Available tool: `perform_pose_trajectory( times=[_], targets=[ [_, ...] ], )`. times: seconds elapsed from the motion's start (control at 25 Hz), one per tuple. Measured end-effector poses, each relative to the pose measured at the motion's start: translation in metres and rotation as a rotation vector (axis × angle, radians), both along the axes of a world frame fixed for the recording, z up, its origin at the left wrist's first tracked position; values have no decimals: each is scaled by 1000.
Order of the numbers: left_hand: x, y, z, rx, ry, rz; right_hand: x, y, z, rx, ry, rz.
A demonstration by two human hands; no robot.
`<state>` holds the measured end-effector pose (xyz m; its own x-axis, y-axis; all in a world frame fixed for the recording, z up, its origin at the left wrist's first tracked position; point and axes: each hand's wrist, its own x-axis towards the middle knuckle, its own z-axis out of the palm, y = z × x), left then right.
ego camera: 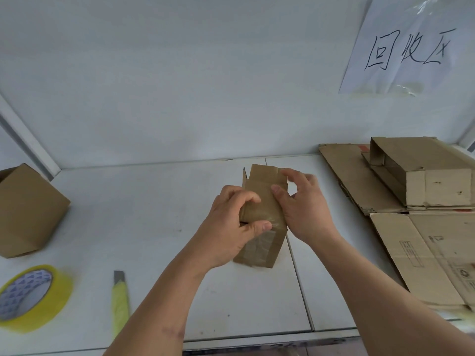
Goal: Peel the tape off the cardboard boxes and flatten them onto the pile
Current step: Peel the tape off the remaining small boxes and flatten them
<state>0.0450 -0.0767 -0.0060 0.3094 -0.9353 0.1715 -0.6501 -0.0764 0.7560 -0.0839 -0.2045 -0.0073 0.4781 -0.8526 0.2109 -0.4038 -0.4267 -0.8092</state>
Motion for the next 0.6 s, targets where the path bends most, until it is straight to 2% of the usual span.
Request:
perform_pose_trajectory(
  times=[0.08, 0.12, 0.16, 0.28, 0.36, 0.52, 0.6],
  targets=[
    [1, 0, -3, -46, -27, 21, -5, 5, 3, -317, 57, 13],
    [2, 0, -4, -78, -26, 28, -7, 7, 5, -389, 64, 86],
    [3, 0, -5, -98, -8, 35, -10, 8, 7, -359, 82, 190],
    [-1, -4, -7, -109, 56, 44, -23, 7, 18, -68, 149, 427],
    [-3, -6, -6, -117, 74, 51, -29, 4, 18, -32, 150, 439],
    [4, 0, -1, 2, 249, -35, -34, 2, 19, -31, 138, 435],
    [5, -1, -4, 26, 186, -57, -36, 2, 21, -18, 140, 435]
  ],
)
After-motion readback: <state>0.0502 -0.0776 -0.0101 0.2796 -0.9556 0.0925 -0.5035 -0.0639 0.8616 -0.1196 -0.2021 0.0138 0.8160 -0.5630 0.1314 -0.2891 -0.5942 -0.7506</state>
